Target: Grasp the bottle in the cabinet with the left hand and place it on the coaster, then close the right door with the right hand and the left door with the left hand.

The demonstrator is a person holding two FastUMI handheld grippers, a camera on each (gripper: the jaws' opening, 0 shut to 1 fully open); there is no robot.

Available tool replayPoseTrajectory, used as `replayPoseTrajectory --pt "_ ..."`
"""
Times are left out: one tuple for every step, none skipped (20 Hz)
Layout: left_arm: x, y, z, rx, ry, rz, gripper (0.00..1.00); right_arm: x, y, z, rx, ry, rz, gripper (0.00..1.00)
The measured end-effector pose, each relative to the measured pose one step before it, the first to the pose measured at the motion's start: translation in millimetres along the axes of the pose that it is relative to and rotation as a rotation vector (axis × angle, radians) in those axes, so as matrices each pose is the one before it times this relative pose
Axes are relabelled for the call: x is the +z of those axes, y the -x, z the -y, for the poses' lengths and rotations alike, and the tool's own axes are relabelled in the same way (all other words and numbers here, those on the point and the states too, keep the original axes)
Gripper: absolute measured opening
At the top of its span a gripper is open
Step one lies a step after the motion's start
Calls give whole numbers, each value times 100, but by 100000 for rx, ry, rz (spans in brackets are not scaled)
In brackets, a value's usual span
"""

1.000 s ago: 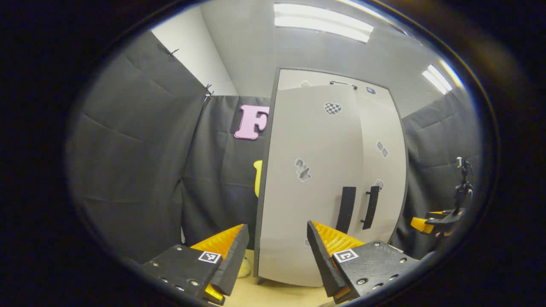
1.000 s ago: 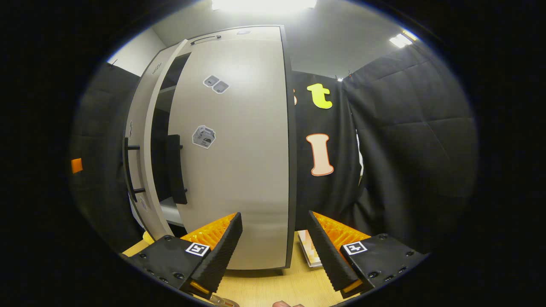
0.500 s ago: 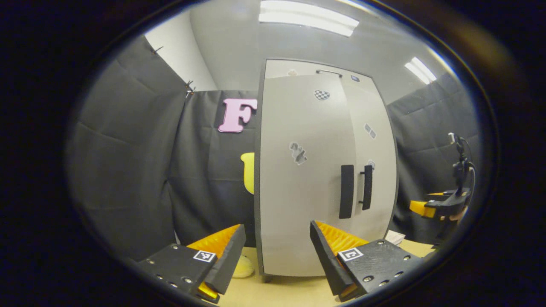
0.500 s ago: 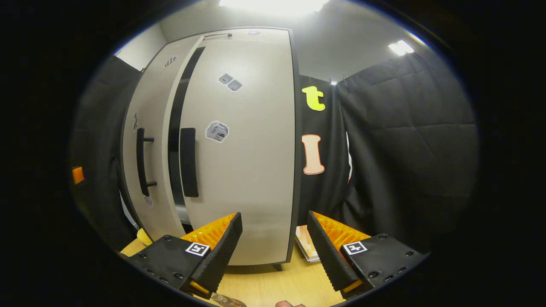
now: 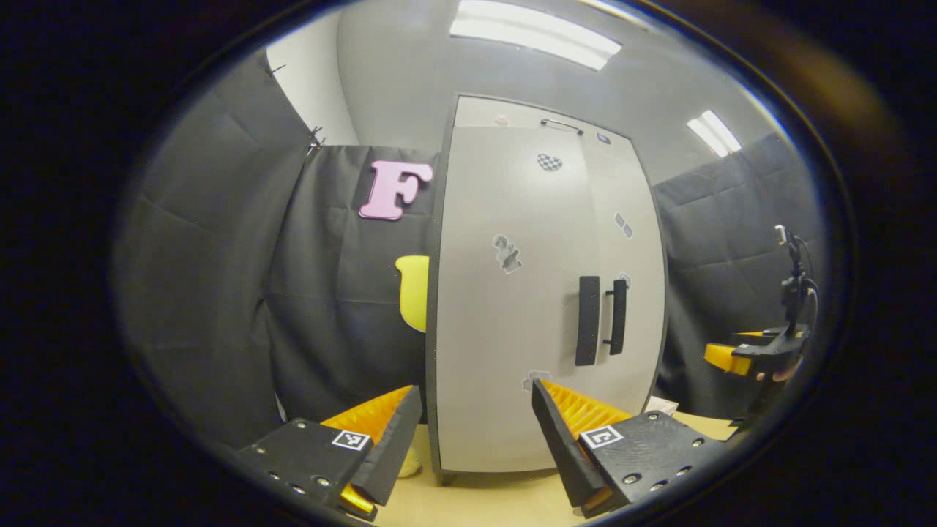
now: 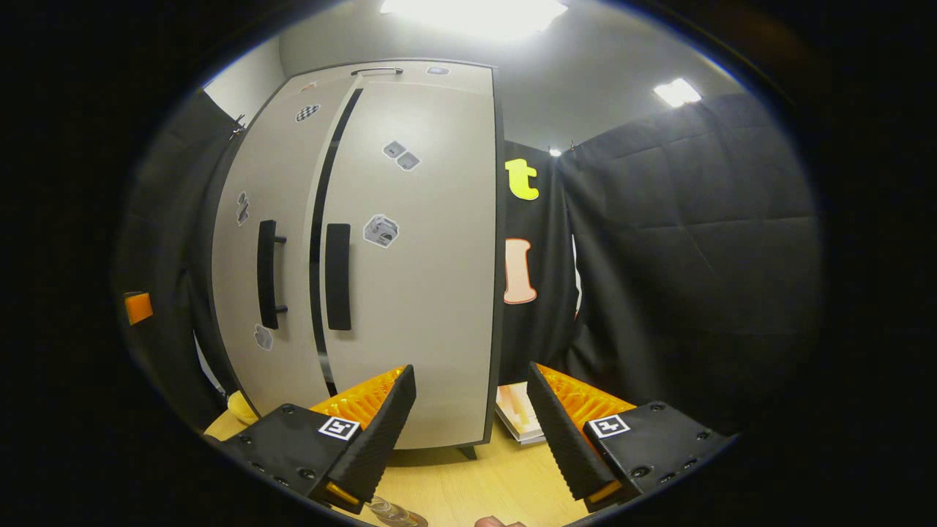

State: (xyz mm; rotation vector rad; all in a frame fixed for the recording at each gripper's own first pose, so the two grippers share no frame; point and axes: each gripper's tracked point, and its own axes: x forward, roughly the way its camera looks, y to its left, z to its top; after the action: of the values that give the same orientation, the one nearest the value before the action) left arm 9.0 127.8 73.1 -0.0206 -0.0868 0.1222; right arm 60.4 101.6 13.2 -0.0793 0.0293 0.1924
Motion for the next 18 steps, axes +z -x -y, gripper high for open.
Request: replayPoseTrajectory --pt "-183 -59 -215 -5 349 -179 88 -141 88 163 -619 -899 -617 98" --pt "-358 -225 -239 600 296 -564 88 70 128 -5 -471 -942 -598 98" --pt "-254 -203 -183 424 336 -331 88 81 78 -1 -381 -590 -288 98" --pt "-251 -141 -136 181 364 -272 88 208 74 136 -456 -119 124 97" --pt "-225 -109 -213 337 163 -258 88 228 123 60 -492 331 341 97" --pt "-281 -121 -154 272 -40 -278 88 171 143 82 -314 679 447 98" --pt "-216 -94 -153 410 -243 -148 88 229 142 89 -333 864 257 98" --pt "-222 -56 -251 578 -346 -17 88 49 111 116 -133 828 -11 98" --pt "-209 44 -238 636 -296 143 88 174 92 87 -42 713 -215 97" --pt "-37 69 -222 452 -230 57 88 111 -12 66 45 847 -158 97" --pt "-116 373 -353 642 -245 79 88 134 30 52 -100 862 -295 98" --pt "55 184 -266 658 -282 274 88 0 -139 110 -54 786 -448 100" --pt "-71 208 -273 884 -462 303 88 4 -168 -7 28 392 -817 98" --pt "-95 122 -242 1360 -620 127 88 -98 -199 -109 590 -230 -929 98" --pt "-120 135 -308 1378 -718 -189 88 23 -200 -245 976 -571 -756 98" --pt "-231 196 -240 1007 -758 -623 88 4 -213 -133 724 -407 -688 98" --pt "-516 211 -128 990 -763 -815 88 -23 -188 -68 650 -88 -799 98" --pt "-285 272 -139 1202 -662 -797 88 -173 -164 -57 577 72 -925 97"
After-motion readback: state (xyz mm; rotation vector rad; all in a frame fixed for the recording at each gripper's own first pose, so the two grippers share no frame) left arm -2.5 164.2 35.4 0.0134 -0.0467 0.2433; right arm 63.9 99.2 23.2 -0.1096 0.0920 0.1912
